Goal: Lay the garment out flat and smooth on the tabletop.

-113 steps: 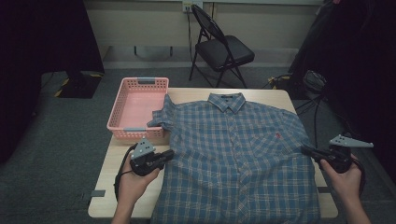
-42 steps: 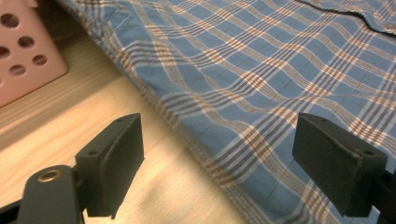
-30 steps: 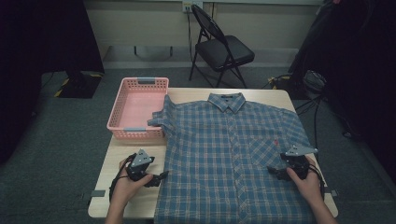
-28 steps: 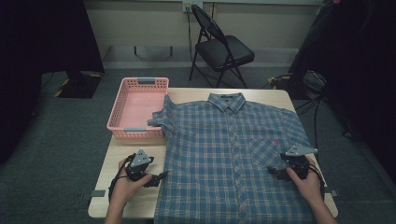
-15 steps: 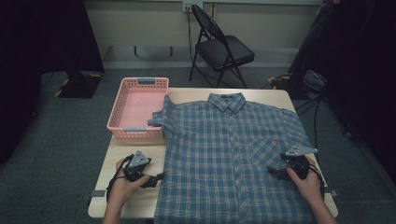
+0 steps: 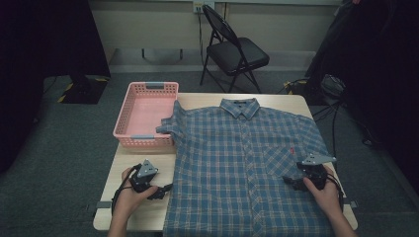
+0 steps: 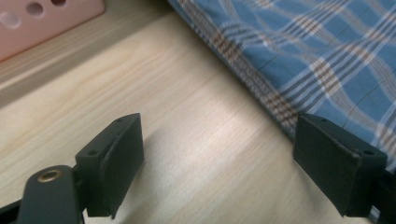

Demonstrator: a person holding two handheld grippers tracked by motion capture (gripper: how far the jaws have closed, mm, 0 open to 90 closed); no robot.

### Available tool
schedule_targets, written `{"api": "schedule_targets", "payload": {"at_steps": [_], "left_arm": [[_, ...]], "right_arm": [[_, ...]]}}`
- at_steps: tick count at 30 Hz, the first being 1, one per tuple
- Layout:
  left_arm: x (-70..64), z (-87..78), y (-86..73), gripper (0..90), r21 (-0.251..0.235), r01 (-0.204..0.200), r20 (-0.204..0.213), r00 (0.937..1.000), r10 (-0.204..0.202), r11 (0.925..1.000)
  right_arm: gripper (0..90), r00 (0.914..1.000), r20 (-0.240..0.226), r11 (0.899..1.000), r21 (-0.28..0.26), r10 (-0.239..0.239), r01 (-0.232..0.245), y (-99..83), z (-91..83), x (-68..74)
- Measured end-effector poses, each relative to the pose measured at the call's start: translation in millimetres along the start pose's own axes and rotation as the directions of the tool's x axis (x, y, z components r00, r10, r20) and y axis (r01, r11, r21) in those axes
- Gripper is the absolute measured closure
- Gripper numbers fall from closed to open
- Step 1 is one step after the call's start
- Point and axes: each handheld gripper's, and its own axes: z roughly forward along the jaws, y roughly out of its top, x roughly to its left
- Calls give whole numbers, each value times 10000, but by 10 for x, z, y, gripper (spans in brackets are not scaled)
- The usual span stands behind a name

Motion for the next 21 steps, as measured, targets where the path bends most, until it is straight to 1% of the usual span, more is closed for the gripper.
{"api": "schedule_targets", "payload": {"at_steps": [1,2,3,5,10,21], "left_arm": [[2,0,0,159,6,-8,-7,10000,8,10000],[8,-2,-4,157,60,-70,-114,9999,71,10000],[10,-2,-5,154,54,-10,-116,9999,11,10000],[19,-6,-6,152,84,-26,-179,9998,27,10000],[16,-1,-5,136,111,-19,-146,9999,21,9999],[15,0,-6,134,112,15,-139,9999,-14,9999]], "right_arm": [[105,10000,0,10000,0,-1,1,0,0,0],[105,10000,1,10000,1,-2,2,0,0,0],[105,10000,-1,10000,-1,0,0,0,0,0],[105,10000,2,10000,-1,-3,3,0,0,0],[105,10000,2,10000,0,-2,2,0,0,0],[105,10000,2,10000,0,-3,3,0,0,0]]}}
